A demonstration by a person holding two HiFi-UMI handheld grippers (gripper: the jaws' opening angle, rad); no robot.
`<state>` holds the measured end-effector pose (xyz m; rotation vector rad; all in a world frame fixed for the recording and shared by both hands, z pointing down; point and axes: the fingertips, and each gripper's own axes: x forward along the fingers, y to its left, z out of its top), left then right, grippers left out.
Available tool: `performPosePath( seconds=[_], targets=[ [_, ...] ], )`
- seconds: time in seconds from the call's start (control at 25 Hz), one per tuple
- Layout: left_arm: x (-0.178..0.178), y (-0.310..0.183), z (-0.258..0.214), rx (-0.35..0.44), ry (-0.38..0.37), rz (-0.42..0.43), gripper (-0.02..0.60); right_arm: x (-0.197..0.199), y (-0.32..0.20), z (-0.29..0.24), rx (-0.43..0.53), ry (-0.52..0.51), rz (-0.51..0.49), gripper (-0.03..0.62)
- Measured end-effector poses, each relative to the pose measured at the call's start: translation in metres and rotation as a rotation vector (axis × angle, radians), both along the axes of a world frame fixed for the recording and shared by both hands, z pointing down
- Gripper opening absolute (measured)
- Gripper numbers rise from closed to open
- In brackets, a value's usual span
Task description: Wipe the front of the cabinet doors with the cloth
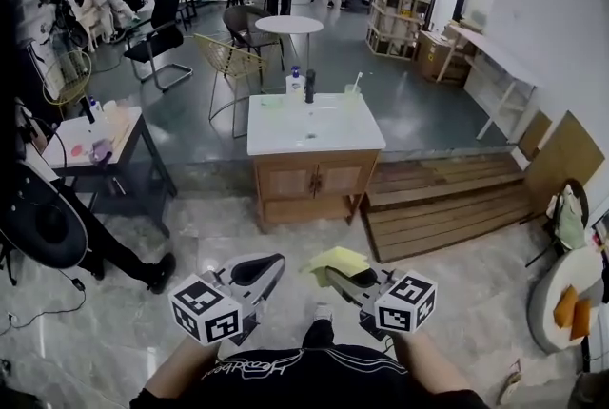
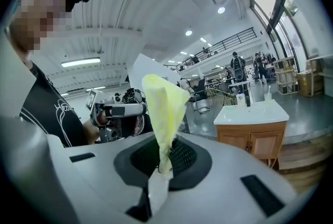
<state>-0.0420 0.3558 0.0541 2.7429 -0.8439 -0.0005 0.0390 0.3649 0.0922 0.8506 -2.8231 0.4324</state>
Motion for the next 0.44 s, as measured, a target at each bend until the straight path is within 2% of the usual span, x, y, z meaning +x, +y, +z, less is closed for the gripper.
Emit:
performPosePath(
  seconds=[0.44],
  targets=[
    [0.001,0.02,-0.013,0.009,0.014,-0.023,0.006,-0.005,0.018,-0.015,0.024,0.0,-0.038,0.04]
  ],
)
